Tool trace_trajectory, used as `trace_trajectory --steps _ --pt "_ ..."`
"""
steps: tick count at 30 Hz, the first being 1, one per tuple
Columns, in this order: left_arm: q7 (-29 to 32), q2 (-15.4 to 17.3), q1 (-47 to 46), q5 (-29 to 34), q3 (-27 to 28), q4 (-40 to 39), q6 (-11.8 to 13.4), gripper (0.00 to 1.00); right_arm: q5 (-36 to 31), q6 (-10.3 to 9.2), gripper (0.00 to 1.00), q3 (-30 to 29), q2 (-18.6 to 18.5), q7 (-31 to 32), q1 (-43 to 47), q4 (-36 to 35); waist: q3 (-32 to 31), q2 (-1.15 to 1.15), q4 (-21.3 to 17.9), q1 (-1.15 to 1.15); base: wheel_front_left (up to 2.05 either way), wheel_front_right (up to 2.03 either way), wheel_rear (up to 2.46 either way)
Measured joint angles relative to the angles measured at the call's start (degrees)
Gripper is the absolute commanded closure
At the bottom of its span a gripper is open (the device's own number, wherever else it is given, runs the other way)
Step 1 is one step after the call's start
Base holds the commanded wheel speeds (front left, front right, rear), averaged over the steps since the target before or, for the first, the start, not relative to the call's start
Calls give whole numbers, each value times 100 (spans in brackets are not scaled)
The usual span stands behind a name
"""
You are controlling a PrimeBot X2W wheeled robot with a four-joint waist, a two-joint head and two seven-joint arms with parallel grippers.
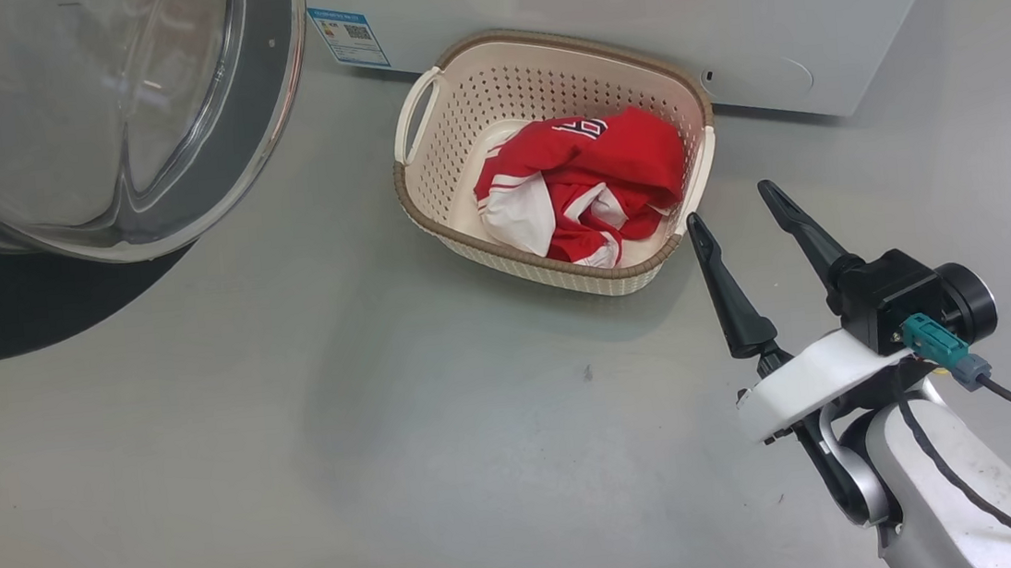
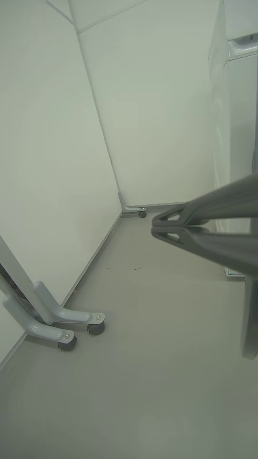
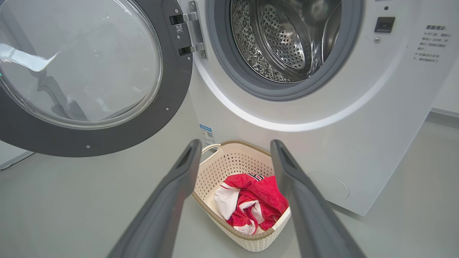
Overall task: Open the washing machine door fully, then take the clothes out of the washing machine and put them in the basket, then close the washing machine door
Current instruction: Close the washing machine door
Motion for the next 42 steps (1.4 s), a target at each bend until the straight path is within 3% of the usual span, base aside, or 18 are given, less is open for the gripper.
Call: trace_trajectory --steps 7,25,42 --pt "430 -156 -309 -471 214 330 92 100 0 -7 0 0 10 -1 -3 -1 -22 0 -21 0 0 0 0" --pt "1146 -76 -389 -488 -12 732 113 100 4 -8 0 1 15 -57 -3 21 -81 0 -73 0 0 0 0" --pt "2208 -201 -261 -490 -437 854 -392 100 119 -7 0 2 113 -235 46 222 -461 0 8 0 0 0 0"
